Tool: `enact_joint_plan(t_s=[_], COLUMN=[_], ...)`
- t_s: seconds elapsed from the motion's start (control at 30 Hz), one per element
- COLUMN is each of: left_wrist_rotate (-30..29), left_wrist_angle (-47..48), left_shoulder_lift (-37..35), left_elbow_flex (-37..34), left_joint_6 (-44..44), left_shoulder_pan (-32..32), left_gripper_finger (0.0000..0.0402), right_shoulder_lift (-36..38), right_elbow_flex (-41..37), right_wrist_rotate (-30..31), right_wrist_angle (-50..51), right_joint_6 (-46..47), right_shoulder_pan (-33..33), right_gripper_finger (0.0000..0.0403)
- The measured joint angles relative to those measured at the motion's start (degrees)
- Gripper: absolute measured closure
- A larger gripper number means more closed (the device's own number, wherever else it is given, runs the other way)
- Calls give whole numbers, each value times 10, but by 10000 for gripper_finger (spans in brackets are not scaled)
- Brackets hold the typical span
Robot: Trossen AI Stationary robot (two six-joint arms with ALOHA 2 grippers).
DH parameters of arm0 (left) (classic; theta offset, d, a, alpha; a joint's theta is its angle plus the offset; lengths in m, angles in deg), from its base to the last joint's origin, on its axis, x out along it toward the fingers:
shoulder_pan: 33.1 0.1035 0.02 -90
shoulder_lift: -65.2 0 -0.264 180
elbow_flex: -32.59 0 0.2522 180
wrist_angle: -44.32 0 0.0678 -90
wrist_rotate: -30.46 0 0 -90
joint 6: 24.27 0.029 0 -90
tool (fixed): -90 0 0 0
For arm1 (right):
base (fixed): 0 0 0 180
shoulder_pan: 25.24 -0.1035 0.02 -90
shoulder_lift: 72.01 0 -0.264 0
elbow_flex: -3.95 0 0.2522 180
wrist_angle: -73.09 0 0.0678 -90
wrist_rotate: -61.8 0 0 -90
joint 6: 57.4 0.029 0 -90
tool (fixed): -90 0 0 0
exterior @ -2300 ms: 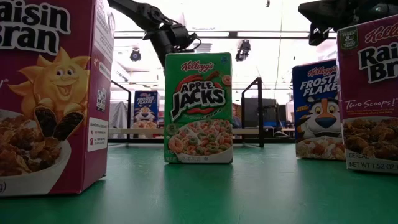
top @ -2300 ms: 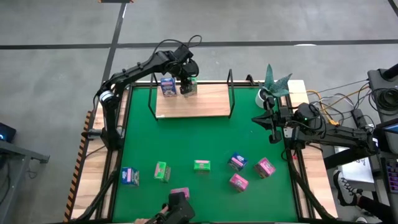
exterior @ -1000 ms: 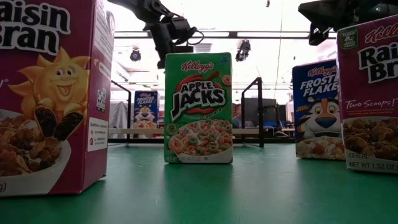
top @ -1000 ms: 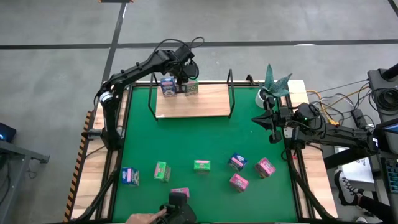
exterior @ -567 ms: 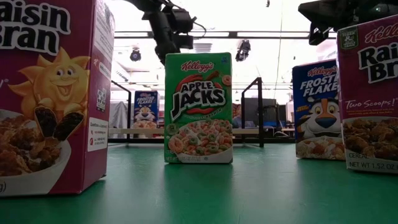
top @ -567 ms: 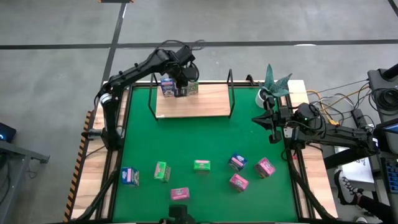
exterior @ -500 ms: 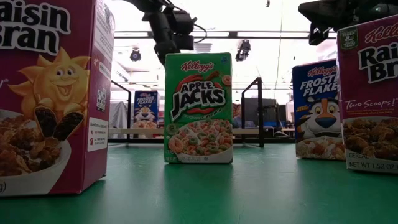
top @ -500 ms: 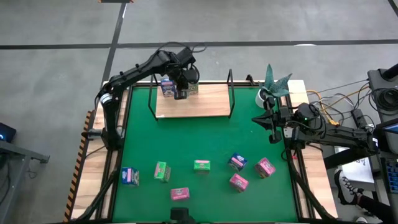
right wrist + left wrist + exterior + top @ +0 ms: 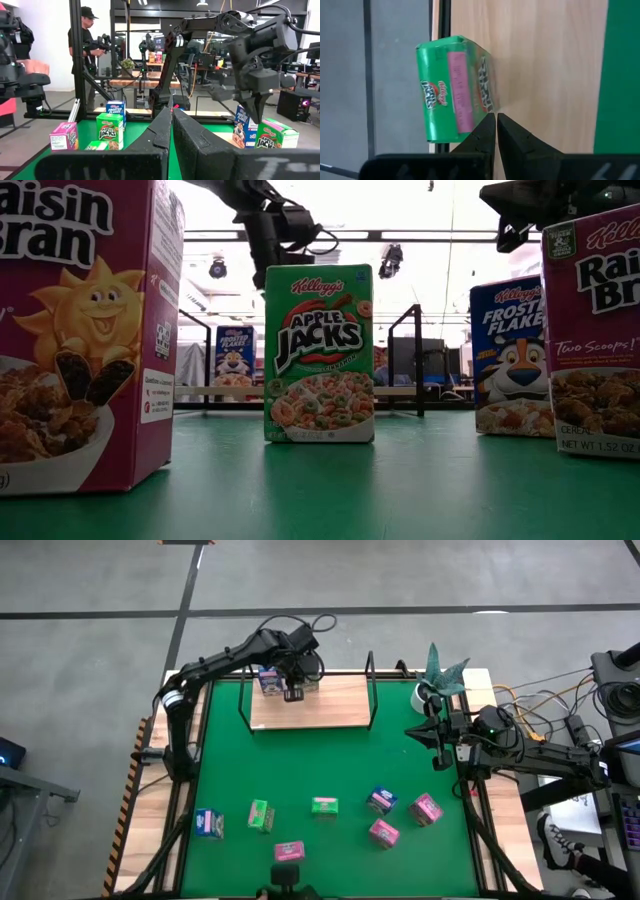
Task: Stack cereal on shelf
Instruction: Put the top green cereal box on the shelf
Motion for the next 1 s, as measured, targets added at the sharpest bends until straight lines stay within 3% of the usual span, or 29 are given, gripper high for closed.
enact_joint_plan(t_s=[0.4,0.57,0.83,1.0], left_wrist_rotate=[4,72,7,0], left_wrist_angle=[-12,-4,-8,-9], left_shoulder_lift=[1,1,24,27], left_elbow_flex=[0,0,-1,-1], left_joint_6=[13,13,16,18], left_shoulder_pan=[9,6,11,11], left_gripper_finger=[402,402,401,401], right_shoulder_lift=[0,0,0,0], right_elbow_flex=[0,0,0,0], right_wrist_rotate=[0,0,0,0], right_wrist_angle=[0,0,0,0], right_joint_6=[0,0,0,0], right_shoulder_pan=[0,0,0,0], right_gripper_finger=[394,394,394,394])
